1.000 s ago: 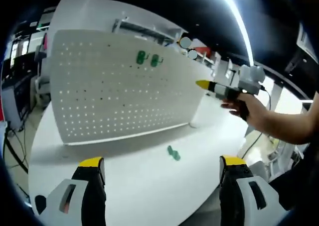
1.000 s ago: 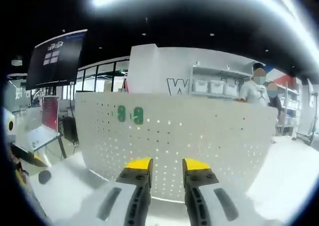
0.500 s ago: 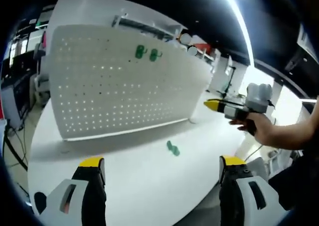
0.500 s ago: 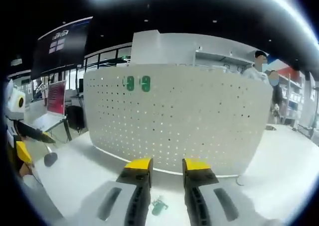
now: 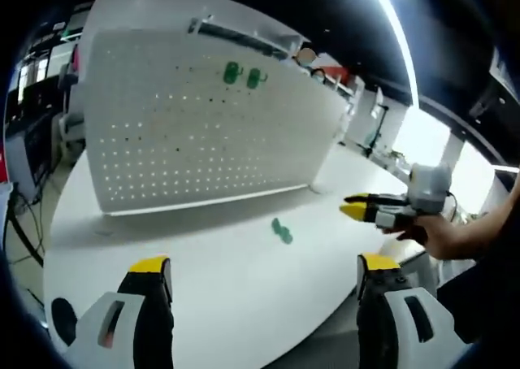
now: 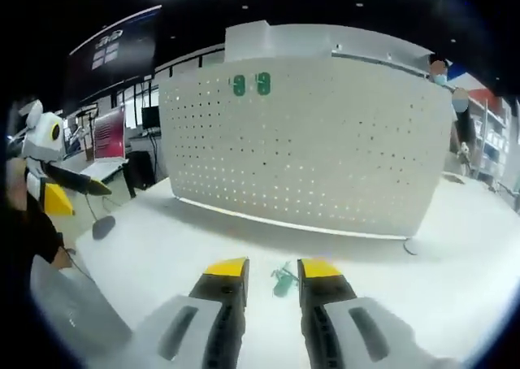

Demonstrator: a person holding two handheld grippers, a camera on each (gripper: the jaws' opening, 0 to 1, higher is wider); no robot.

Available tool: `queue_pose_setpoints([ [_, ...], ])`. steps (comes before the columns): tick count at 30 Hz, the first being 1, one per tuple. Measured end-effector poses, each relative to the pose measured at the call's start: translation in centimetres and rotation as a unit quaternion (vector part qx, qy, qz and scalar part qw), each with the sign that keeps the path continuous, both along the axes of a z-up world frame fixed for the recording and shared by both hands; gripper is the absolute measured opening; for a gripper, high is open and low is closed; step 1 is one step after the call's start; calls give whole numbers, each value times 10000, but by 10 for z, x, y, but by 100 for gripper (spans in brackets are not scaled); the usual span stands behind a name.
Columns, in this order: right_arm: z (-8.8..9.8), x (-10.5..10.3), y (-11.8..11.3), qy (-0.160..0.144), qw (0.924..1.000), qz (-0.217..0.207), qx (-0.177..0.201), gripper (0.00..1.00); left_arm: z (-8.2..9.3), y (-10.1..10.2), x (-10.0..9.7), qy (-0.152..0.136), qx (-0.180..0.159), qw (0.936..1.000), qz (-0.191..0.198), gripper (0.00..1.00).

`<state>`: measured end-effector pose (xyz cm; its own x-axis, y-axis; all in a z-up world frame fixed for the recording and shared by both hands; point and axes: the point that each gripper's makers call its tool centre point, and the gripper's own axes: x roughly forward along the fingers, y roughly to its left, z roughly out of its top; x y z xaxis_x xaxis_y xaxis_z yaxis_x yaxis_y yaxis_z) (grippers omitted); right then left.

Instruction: Insert the hook assembly into the mounting plate slot until the hook locks in place.

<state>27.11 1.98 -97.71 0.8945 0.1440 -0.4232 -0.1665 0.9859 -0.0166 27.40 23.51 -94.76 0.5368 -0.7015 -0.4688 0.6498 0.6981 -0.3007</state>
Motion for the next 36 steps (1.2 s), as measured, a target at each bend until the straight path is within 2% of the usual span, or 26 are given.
queue_pose_setpoints([
  [9,-21,-20,-3,285,9995,158,-57,21,-15,-4,-10,184,105,9998,-59,95],
  [15,-35,-23,-4,508,9982,330,-48,21,-22,-6,-17,308,136,9994,-54,95],
  [26,-64,-1,-4,801,9938,754,-137,18,-38,-3,-21,562,234,9981,-7,94],
  [29,-74,9,-10,918,9925,789,-182,18,-42,-4,-19,608,241,9979,-2,94],
  [36,-86,36,-14,994,9908,872,-282,17,-48,-6,-12,695,258,9972,-7,94],
])
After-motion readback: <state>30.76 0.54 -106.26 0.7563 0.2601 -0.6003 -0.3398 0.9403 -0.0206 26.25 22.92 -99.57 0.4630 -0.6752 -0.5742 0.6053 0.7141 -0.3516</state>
